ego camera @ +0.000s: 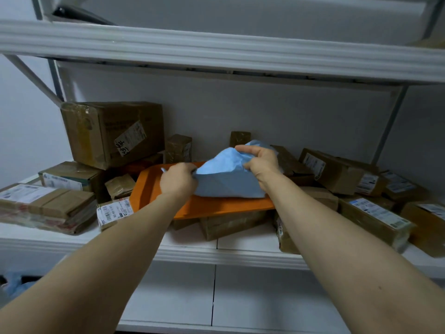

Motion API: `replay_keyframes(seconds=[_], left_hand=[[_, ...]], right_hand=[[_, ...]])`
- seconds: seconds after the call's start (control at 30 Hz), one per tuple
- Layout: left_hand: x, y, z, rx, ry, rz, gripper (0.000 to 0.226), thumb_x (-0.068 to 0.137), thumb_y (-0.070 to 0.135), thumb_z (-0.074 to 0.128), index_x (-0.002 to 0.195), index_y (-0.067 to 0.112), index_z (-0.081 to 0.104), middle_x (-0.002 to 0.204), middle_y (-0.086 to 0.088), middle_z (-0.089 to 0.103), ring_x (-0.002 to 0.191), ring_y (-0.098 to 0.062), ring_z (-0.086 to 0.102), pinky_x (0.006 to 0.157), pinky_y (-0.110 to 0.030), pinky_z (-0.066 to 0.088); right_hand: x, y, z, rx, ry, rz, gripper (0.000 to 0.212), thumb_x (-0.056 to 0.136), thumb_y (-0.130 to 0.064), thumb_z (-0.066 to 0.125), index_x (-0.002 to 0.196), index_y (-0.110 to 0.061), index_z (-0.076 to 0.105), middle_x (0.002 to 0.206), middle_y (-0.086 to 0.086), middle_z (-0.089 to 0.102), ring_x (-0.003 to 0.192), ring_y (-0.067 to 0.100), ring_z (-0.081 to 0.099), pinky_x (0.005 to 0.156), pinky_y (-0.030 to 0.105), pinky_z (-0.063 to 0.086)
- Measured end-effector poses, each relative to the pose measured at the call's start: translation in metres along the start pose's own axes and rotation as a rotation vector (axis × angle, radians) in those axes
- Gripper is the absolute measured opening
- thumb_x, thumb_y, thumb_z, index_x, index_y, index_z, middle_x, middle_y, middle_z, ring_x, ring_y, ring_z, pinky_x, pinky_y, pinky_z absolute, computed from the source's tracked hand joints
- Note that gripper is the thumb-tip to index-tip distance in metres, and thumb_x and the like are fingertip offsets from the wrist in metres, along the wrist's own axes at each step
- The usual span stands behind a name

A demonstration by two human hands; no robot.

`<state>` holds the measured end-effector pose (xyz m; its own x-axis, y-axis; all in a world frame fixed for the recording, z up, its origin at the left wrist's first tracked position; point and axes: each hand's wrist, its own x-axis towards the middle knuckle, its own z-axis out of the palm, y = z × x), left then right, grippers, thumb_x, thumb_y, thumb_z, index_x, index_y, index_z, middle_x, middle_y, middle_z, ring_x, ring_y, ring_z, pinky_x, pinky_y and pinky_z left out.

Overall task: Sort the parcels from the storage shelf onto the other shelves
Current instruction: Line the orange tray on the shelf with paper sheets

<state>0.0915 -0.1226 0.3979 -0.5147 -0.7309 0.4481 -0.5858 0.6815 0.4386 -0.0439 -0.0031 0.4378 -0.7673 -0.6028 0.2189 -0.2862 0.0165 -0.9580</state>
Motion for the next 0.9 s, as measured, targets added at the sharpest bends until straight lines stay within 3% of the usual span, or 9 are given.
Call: replay_keyframes(seconds=[0.1, 0.23, 0.33, 0.43, 0.5, 0.57, 0.63, 0.77, 0.9], left_hand=[[0.004, -0.004, -0.007, 0.097, 0.272, 0.163, 0.045, 0.085, 0.003, 0.051, 0.125, 0.018, 0.063, 0.104, -0.010, 0.062, 0.093, -0.037, 0.052, 0.080, -0.039, 0.039], [0.001, -0.006, -0.008, 0.248, 0.439, 0.442, 0.039, 0.072, -0.002, 0.070, 0.107, 0.013, 0.073, 0.083, -0.011, 0.064, 0.070, -0.036, 0.054, 0.071, -0.034, 0.041], [-0.007, -0.004, -0.004, 0.374, -0.027, 0.458, 0.027, 0.082, 0.014, 0.059, 0.105, 0.023, 0.071, 0.097, 0.001, 0.065, 0.090, -0.021, 0.057, 0.086, -0.031, 0.033], [-0.005, -0.006, 0.010, 0.256, -0.516, 0.295, 0.032, 0.083, 0.043, 0.062, 0.110, 0.028, 0.072, 0.122, 0.004, 0.058, 0.116, -0.015, 0.047, 0.101, -0.033, 0.033], [-0.007, -0.001, 0.017, 0.170, -0.714, 0.187, 0.060, 0.074, 0.067, 0.062, 0.117, 0.027, 0.068, 0.135, 0.002, 0.050, 0.132, -0.019, 0.034, 0.111, -0.038, 0.028], [-0.009, 0.007, 0.021, -0.021, -0.746, 0.095, 0.072, 0.077, 0.071, 0.056, 0.128, 0.020, 0.061, 0.143, -0.001, 0.046, 0.136, -0.021, 0.034, 0.114, -0.037, 0.024], [-0.008, 0.013, 0.026, -0.188, -0.714, 0.020, 0.064, 0.085, 0.063, 0.051, 0.129, 0.016, 0.059, 0.143, -0.003, 0.048, 0.132, -0.022, 0.041, 0.110, -0.033, 0.027], [-0.009, 0.015, 0.033, -0.079, -0.747, 0.069, 0.048, 0.093, 0.053, 0.049, 0.132, 0.026, 0.057, 0.143, 0.007, 0.048, 0.131, -0.016, 0.043, 0.109, -0.026, 0.026], [-0.010, 0.018, 0.038, 0.045, -0.763, 0.105, 0.046, 0.095, 0.052, 0.045, 0.130, 0.026, 0.059, 0.141, 0.006, 0.051, 0.127, -0.018, 0.046, 0.108, -0.028, 0.033]], right_hand=[[-0.002, -0.003, -0.001, 0.059, 0.042, -0.017, 0.056, 0.082, 0.022, 0.042, 0.101, -0.021, 0.073, 0.112, 0.000, 0.057, 0.088, 0.014, 0.057, 0.061, 0.013, 0.051], [-0.002, 0.003, -0.004, 0.090, 0.115, 0.046, 0.043, 0.081, 0.018, 0.042, 0.092, -0.010, 0.073, 0.088, 0.000, 0.060, 0.080, 0.015, 0.057, 0.056, 0.015, 0.049], [0.004, 0.021, -0.011, -0.132, 0.158, 0.201, 0.014, 0.087, -0.003, 0.055, 0.095, -0.003, 0.067, 0.086, 0.011, 0.061, 0.082, 0.026, 0.060, 0.070, 0.031, 0.051], [0.001, 0.034, -0.021, -0.529, 0.009, 0.267, 0.027, 0.089, -0.015, 0.050, 0.111, -0.002, 0.058, 0.098, 0.014, 0.058, 0.094, 0.030, 0.060, 0.077, 0.034, 0.047], [-0.004, 0.039, -0.026, -0.823, -0.028, 0.250, 0.032, 0.089, -0.022, 0.050, 0.115, -0.006, 0.059, 0.111, 0.014, 0.058, 0.106, 0.031, 0.056, 0.078, 0.033, 0.044], [-0.005, 0.042, -0.029, -1.004, 0.083, 0.170, 0.034, 0.090, -0.025, 0.049, 0.117, -0.007, 0.060, 0.124, 0.014, 0.055, 0.117, 0.032, 0.049, 0.089, 0.038, 0.043], [-0.001, 0.044, -0.031, -0.970, 0.167, 0.113, 0.028, 0.091, -0.019, 0.047, 0.110, -0.007, 0.063, 0.123, 0.014, 0.057, 0.113, 0.032, 0.050, 0.092, 0.040, 0.043], [0.007, 0.052, -0.033, -0.792, 0.058, 0.200, 0.015, 0.095, -0.015, 0.046, 0.095, -0.008, 0.059, 0.105, 0.013, 0.063, 0.082, 0.026, 0.053, 0.069, 0.031, 0.043], [0.006, 0.056, -0.033, -0.753, -0.095, 0.268, 0.033, 0.090, -0.032, 0.064, 0.112, -0.009, 0.055, 0.104, 0.006, 0.053, 0.103, 0.027, 0.056, 0.076, 0.031, 0.044]])
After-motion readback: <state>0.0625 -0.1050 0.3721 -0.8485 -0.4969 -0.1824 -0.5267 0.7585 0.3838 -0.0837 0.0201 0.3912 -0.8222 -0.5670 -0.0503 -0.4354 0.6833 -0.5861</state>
